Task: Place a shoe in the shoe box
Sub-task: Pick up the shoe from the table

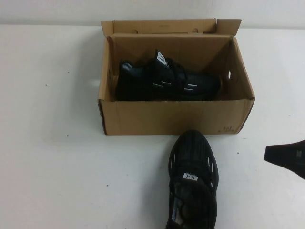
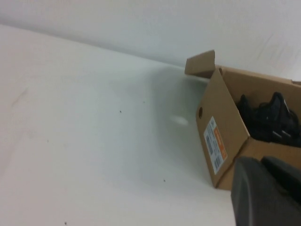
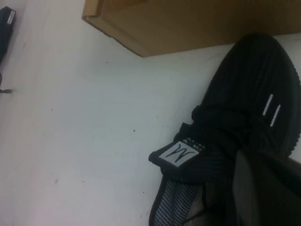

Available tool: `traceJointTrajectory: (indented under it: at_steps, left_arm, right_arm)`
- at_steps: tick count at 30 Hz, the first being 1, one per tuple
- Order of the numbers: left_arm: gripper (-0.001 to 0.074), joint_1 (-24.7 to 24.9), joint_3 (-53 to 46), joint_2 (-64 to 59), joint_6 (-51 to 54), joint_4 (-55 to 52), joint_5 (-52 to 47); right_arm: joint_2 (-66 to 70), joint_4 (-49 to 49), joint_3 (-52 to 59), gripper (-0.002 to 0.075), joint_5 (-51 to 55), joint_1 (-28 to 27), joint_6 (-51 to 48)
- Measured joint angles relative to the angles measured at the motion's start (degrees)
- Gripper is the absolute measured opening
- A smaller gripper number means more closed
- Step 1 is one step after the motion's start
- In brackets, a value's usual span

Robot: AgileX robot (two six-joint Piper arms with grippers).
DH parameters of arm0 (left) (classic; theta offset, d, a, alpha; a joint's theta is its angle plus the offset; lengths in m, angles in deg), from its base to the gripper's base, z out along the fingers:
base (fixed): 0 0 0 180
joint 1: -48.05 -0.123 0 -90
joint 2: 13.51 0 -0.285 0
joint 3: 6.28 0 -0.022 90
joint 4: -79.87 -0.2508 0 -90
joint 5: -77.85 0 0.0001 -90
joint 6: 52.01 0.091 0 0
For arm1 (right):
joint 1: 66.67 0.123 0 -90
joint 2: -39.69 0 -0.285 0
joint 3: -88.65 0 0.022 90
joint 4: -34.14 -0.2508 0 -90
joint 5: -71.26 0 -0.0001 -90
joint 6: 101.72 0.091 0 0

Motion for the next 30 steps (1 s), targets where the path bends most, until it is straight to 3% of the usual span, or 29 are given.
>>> traceJointTrajectory:
  at_steps: [8, 14, 19, 30]
  left_arm:
    - [-0.0004, 0.0, 0.0, -3.49, 0.0, 1.43, -7.19]
    - [-0.0004, 0.0, 0.0, -11.46, 4.38, 7.03, -10.63]
    - [-0.0004, 0.0, 2.32, -18.49, 11.42, 12.6, -14.61]
    - [-0.0004, 0.0, 8.25, -21.16, 14.99, 14.05, -18.66]
  right_arm:
    - [3.97, -1.28, -0.53, 0.0006, -0.11, 0.0, -6.73]
    - [4.1, 9.87, -6.92, 0.0024, -0.32, 4.61, -2.13]
    - [4.2, 23.89, -13.37, 0.0025, -0.32, 13.62, 10.78]
    - [14.36, 33.26, -16.03, 0.0059, -0.58, 36.67, 28.86]
